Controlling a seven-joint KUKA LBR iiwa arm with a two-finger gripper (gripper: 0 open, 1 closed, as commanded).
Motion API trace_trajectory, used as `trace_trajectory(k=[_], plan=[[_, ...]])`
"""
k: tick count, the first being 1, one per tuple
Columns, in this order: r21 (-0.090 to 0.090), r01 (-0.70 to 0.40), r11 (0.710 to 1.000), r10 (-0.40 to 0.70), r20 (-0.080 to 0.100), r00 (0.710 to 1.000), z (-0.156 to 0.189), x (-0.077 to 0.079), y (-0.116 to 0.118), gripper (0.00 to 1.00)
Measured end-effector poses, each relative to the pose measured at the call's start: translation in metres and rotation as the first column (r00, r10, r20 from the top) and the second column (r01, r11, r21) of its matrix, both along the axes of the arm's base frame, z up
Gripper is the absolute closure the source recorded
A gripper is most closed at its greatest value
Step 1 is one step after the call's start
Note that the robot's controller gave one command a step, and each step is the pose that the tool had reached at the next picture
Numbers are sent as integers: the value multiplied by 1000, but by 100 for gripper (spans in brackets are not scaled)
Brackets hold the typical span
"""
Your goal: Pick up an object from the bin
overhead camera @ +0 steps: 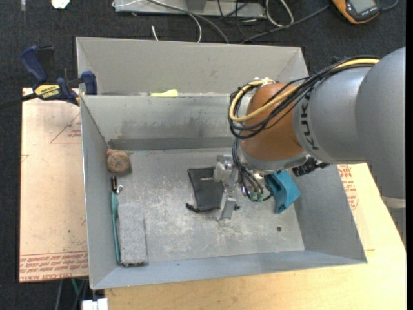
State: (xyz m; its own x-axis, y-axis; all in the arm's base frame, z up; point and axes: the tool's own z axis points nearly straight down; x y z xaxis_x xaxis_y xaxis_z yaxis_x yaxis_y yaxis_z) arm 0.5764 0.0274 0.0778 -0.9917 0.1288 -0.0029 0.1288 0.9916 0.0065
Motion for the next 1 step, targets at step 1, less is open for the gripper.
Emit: trace_trajectory(k=[1], plan=[[-2,-114,993,114,4,993,-7,-12,4,100]])
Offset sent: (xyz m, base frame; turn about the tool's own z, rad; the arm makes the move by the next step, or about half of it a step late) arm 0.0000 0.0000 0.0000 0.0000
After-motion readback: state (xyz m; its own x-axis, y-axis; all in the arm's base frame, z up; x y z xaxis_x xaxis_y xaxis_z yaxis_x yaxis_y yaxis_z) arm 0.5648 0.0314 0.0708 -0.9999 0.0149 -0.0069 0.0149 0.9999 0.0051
